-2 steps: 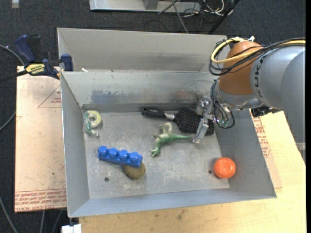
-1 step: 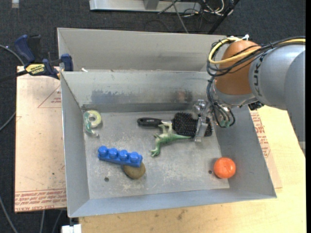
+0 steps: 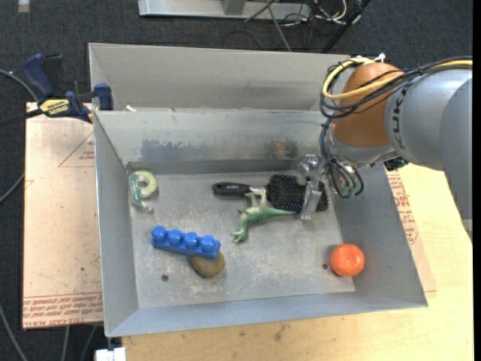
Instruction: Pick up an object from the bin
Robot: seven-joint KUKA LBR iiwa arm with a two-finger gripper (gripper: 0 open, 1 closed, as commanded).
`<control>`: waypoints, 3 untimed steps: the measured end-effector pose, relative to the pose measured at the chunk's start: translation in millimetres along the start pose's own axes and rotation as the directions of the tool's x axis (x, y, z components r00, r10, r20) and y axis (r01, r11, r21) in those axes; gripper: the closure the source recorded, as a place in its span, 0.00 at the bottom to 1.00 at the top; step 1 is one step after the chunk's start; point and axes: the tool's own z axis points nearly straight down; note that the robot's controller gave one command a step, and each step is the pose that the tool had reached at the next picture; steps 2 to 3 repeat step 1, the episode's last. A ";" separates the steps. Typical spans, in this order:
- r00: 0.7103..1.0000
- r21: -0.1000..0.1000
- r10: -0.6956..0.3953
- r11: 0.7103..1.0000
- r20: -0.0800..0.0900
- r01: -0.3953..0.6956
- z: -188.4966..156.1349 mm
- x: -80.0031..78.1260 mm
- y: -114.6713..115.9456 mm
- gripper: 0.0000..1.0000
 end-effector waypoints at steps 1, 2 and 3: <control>1.000 0.000 0.000 1.000 -0.003 0.000 -2.5 0.2 -0.2 1.00; 1.000 0.000 0.000 1.000 -0.003 0.000 -2.5 0.2 -0.2 1.00; 1.000 0.000 0.000 1.000 -0.003 0.000 -2.5 0.2 -0.2 1.00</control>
Offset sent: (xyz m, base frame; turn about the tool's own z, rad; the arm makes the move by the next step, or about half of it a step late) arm -0.0002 0.0000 0.0791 0.0000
